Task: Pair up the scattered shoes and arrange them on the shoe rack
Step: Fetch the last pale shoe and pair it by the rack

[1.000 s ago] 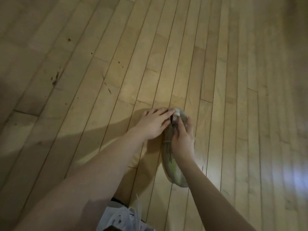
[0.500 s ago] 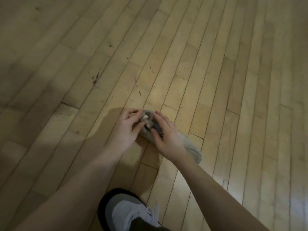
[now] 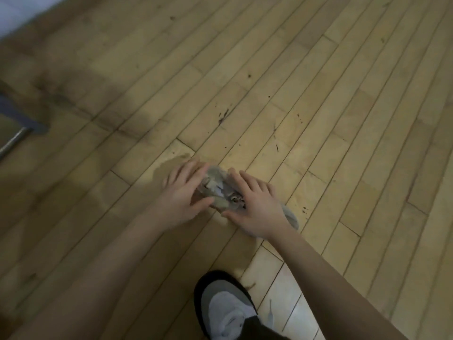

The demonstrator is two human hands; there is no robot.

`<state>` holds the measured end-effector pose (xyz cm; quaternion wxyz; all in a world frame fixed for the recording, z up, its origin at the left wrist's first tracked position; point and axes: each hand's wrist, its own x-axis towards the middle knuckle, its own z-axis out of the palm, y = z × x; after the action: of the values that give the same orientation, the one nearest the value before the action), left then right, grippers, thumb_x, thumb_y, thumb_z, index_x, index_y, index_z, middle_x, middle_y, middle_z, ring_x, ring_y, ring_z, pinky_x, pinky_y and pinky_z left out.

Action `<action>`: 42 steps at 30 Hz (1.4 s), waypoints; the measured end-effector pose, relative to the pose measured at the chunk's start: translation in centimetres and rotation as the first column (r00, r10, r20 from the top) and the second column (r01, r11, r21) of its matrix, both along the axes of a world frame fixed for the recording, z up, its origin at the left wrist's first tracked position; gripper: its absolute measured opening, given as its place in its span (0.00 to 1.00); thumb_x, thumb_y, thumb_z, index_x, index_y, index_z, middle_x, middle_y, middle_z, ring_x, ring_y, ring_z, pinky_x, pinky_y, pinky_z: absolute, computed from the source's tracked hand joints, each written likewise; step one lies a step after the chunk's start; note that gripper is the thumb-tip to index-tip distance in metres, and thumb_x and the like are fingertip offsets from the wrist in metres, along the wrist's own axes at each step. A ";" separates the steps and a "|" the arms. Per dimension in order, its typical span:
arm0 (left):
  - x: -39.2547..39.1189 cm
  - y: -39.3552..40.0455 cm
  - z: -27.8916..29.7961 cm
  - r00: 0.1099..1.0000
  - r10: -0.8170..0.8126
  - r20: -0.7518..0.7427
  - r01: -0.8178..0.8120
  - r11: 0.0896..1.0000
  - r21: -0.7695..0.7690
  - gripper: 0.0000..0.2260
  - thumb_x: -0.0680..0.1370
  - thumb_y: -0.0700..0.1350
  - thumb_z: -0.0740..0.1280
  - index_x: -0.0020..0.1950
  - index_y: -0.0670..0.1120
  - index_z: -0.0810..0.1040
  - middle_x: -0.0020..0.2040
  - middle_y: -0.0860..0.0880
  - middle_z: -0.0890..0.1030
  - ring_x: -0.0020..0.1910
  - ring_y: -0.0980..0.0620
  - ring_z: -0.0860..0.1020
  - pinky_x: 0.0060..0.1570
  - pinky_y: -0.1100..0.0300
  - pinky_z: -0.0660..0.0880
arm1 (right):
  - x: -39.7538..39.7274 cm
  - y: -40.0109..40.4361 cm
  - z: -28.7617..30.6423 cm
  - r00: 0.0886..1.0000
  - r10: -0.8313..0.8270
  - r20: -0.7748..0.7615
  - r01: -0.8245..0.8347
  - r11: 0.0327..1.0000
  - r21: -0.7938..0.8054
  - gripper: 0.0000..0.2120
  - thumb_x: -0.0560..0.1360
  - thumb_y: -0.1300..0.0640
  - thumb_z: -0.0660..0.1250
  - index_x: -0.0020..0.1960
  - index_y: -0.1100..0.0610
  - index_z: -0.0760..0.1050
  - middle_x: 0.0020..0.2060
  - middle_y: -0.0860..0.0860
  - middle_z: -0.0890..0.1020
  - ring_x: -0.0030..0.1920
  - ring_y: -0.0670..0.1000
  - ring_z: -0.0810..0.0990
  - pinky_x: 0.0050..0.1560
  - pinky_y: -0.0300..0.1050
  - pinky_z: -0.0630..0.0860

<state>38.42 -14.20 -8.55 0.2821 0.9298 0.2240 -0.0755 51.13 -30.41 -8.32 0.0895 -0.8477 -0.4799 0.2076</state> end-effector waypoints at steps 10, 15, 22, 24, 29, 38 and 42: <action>3.7 1.5 -1.8 0.878 -0.470 -0.094 0.470 0.808 0.354 0.38 0.71 0.69 0.58 0.76 0.58 0.49 0.74 0.47 0.57 0.70 0.41 0.58 0.68 0.46 0.53 | -0.3 -3.2 -2.1 0.985 0.010 0.170 0.016 0.988 -0.152 0.46 0.66 0.28 0.59 0.75 0.42 0.41 0.70 0.57 0.64 0.66 0.62 0.66 0.61 0.60 0.65; 1.3 2.1 -2.0 0.862 -0.506 -0.039 0.475 0.779 0.409 0.33 0.71 0.68 0.56 0.70 0.49 0.68 0.60 0.39 0.75 0.52 0.37 0.75 0.52 0.44 0.71 | -0.6 -2.5 -1.7 0.961 0.147 0.234 -0.127 0.987 -0.098 0.37 0.69 0.32 0.57 0.74 0.46 0.56 0.64 0.61 0.72 0.59 0.63 0.74 0.54 0.59 0.71; -7.2 5.9 0.9 0.956 -0.273 0.106 0.192 0.858 0.476 0.30 0.73 0.67 0.55 0.68 0.49 0.71 0.59 0.39 0.77 0.47 0.39 0.76 0.44 0.50 0.70 | -3.3 4.6 1.3 0.883 0.380 0.275 -0.390 0.921 -0.021 0.35 0.72 0.36 0.61 0.75 0.45 0.55 0.66 0.60 0.69 0.62 0.63 0.70 0.59 0.60 0.67; -10.4 7.4 2.6 0.977 -0.195 0.082 0.130 0.859 0.496 0.31 0.73 0.67 0.54 0.67 0.49 0.72 0.59 0.39 0.77 0.47 0.39 0.77 0.44 0.49 0.71 | -5.5 7.3 2.5 0.867 0.417 0.274 -0.431 0.902 -0.010 0.34 0.72 0.35 0.56 0.74 0.46 0.56 0.66 0.60 0.70 0.62 0.63 0.70 0.58 0.60 0.67; -20.6 9.3 6.3 0.993 0.083 0.085 -0.117 0.822 0.557 0.31 0.72 0.67 0.53 0.67 0.51 0.73 0.61 0.41 0.76 0.47 0.40 0.77 0.43 0.50 0.72 | -12.4 14.3 5.0 0.752 0.579 0.315 -0.626 0.777 0.064 0.33 0.71 0.36 0.57 0.72 0.48 0.62 0.64 0.61 0.72 0.60 0.64 0.73 0.56 0.61 0.69; -34.1 6.2 6.6 0.816 0.548 0.183 -0.529 0.581 0.618 0.29 0.71 0.68 0.57 0.63 0.50 0.77 0.54 0.41 0.79 0.43 0.38 0.78 0.42 0.47 0.72 | -23.4 22.8 7.2 0.379 0.869 0.318 -0.909 0.413 -0.046 0.32 0.74 0.37 0.56 0.75 0.43 0.51 0.71 0.57 0.63 0.70 0.62 0.61 0.68 0.64 0.56; -37.3 4.8 5.0 0.738 0.635 0.231 -0.616 0.491 0.616 0.27 0.71 0.67 0.60 0.60 0.50 0.78 0.53 0.42 0.80 0.43 0.39 0.78 0.41 0.47 0.73 | -26.7 24.4 6.2 0.225 0.922 0.316 -0.960 0.266 -0.092 0.31 0.76 0.37 0.53 0.75 0.43 0.48 0.72 0.58 0.61 0.70 0.62 0.60 0.67 0.62 0.58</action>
<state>1.15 -9.43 -3.58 -0.0588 0.8198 0.5603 0.1030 24.43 -5.99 -2.09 -0.0780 -0.3991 -0.9119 0.0549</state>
